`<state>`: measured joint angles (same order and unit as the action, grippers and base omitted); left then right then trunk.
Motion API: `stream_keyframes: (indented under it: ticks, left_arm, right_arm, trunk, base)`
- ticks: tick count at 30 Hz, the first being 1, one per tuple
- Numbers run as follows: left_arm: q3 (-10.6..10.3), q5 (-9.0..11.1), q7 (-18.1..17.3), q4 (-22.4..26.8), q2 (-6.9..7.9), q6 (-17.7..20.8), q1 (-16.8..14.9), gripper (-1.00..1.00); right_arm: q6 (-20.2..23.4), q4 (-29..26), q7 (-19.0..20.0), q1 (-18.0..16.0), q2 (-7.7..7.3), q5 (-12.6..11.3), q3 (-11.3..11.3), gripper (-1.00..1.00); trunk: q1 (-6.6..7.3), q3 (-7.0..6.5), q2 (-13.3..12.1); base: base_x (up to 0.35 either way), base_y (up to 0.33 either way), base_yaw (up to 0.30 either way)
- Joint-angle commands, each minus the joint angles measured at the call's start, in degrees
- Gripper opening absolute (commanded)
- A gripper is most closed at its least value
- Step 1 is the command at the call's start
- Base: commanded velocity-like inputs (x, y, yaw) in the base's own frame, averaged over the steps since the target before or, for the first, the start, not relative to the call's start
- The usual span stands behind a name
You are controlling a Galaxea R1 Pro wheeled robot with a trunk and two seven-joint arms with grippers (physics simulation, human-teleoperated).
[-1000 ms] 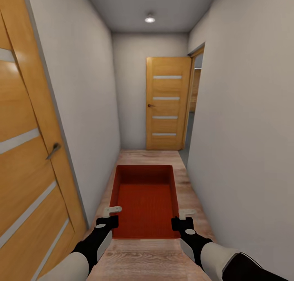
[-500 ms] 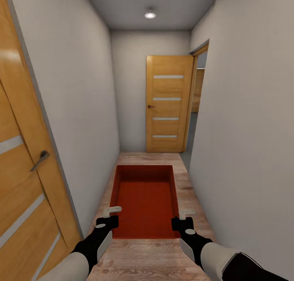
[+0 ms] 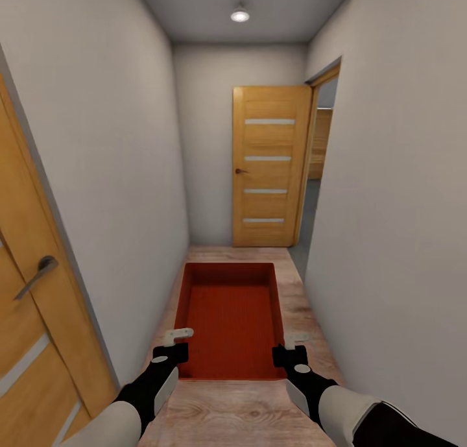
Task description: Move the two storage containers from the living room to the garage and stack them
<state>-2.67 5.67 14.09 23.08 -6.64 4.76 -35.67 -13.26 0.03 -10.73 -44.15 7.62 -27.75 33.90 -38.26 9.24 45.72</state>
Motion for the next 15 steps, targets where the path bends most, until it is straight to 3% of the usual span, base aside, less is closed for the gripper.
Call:
stream_keyframes:
  ticks: [1, 15]
  left_arm:
    - [3.59, 1.25, 0.58, 0.04, 1.28, 0.34, -0.02, -1.00]
    - [3.55, 1.21, 0.58, 0.04, 1.28, 0.34, -0.02, -1.00]
  right_arm:
    - [-0.18, -0.29, -0.08, -0.06, -1.30, 0.76, -4.19, -1.00]
    - [-0.18, -0.29, -0.08, -0.06, -1.30, 0.76, -4.19, -1.00]
  trunk:
    - [-0.04, 0.08, 0.06]
    - [-0.04, 0.08, 0.06]
  base:
    - [0.324, 0.083, 0.000]
    - [0.324, 0.081, 0.000]
